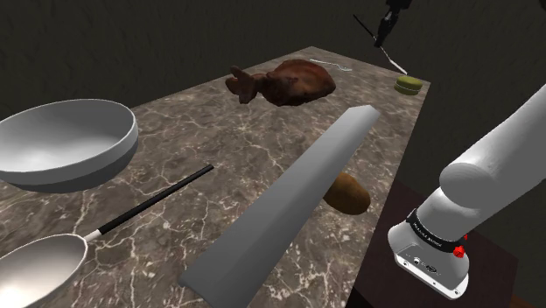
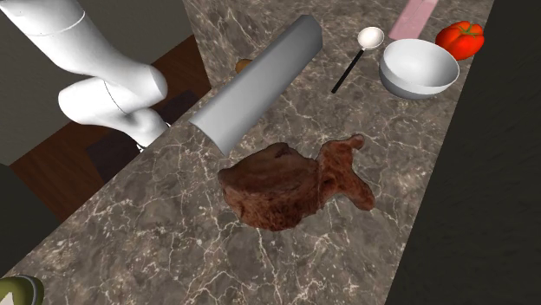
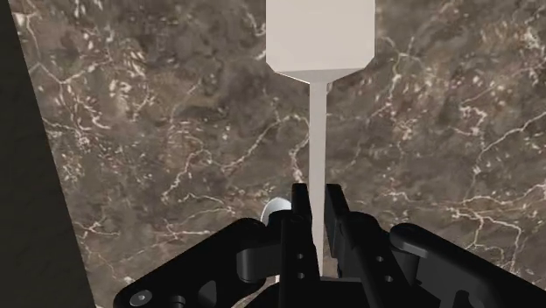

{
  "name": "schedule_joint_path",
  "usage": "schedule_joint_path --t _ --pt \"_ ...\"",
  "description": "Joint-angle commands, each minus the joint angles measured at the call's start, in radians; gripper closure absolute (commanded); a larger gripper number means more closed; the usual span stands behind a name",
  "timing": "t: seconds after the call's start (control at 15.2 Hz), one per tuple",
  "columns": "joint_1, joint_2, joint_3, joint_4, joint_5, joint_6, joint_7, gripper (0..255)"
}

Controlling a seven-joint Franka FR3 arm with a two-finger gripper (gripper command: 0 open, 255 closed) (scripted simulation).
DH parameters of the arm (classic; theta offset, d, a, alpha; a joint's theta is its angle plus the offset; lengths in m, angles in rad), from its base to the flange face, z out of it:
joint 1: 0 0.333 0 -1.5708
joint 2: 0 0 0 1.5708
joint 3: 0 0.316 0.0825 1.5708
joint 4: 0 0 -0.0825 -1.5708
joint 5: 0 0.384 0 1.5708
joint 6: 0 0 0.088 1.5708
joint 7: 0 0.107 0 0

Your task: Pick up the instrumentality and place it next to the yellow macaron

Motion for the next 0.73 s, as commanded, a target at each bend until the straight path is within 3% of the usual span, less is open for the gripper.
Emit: schedule_joint_path --t 0.0,0.4,0.66 --pt "-0.021 0.047 -0.025 0.043 0.014 0.001 -0.049 255" --pt "-0.105 0.223 -0.09 0.257 0.079 -0.056 -0.194 255" --pt "-0.194 0.384 -0.119 0.474 0.145 -0.128 -0.286 255"
